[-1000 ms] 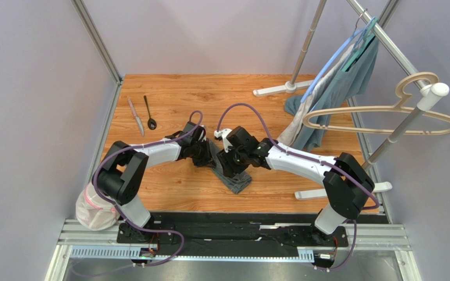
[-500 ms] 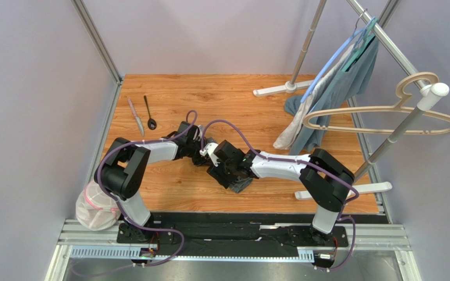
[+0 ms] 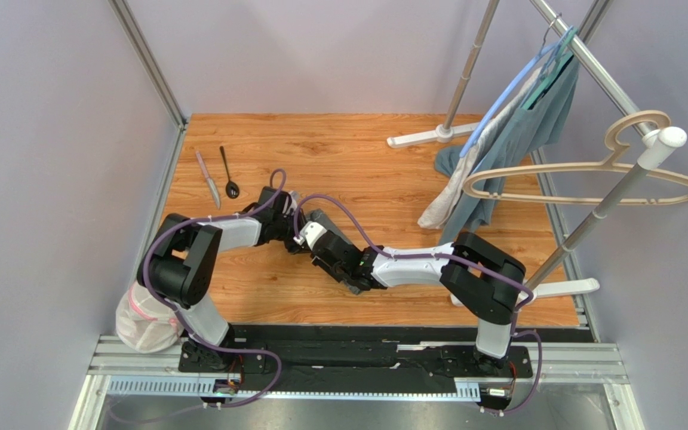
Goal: Fold the napkin into a case and place the utensils inside
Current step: Pick up the smaller rectangle-folded napkin from the center of the board, then turn over the smaller rectangle-folded napkin at the center of the board.
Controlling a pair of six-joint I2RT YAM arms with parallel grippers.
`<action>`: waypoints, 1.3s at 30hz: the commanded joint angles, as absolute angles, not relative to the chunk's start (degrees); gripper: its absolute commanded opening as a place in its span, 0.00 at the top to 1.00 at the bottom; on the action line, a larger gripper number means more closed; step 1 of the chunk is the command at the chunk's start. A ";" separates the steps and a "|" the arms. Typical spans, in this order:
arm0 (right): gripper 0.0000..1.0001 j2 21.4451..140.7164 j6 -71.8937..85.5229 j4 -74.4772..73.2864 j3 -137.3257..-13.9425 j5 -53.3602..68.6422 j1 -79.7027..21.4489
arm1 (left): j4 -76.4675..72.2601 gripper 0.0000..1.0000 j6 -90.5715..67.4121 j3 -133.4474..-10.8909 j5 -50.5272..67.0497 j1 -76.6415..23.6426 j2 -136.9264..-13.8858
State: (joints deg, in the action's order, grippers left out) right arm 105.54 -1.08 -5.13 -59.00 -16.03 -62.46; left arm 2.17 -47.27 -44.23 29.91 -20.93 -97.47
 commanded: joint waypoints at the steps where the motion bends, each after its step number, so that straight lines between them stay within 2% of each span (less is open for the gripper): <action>1: 0.82 109.43 1.76 -8.88 -55.81 -18.37 -61.96 | 3.95 0.98 -46.85 -42.98 29.36 -18.11 -91.24; 2: 0.83 109.16 1.32 -8.96 -55.90 -17.93 -61.79 | 4.91 0.98 -46.50 -43.24 28.92 -17.76 -90.36; 6: 1.00 108.99 1.67 -10.45 -57.04 -17.75 -61.61 | 8.43 0.97 -46.75 -44.30 28.92 -16.79 -86.07; 9: 1.00 107.76 3.16 -11.59 -58.00 -16.35 -61.70 | 12.63 0.95 -46.94 -44.65 26.29 -16.35 -78.95; 13: 1.00 105.56 7.99 -14.85 -61.34 -12.58 -61.52 | 22.22 0.91 -45.18 -45.61 14.28 -15.65 -66.30; 16: 1.00 104.07 13.26 -16.78 -64.41 -8.20 -61.26 | 28.20 0.87 -43.07 -45.88 9.51 -14.42 -57.41; 25: 1.00 101.87 26.97 -21.53 -73.99 3.67 -60.47 | 39.63 0.87 -41.13 -45.88 7.82 -13.27 -42.64; 34: 1.00 100.46 39.37 -8.72 -74.18 15.19 -60.03 | 44.73 0.88 -39.82 -46.93 6.77 -13.27 -36.83; 39: 1.00 100.10 49.81 10.52 -65.07 21.61 -56.79 | 45.35 0.88 -38.94 -46.06 6.15 -13.27 -36.12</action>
State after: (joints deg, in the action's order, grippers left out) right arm 102.72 38.89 -7.75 -70.63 14.37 -59.51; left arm 44.01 -40.93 -45.32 6.90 -13.65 -36.73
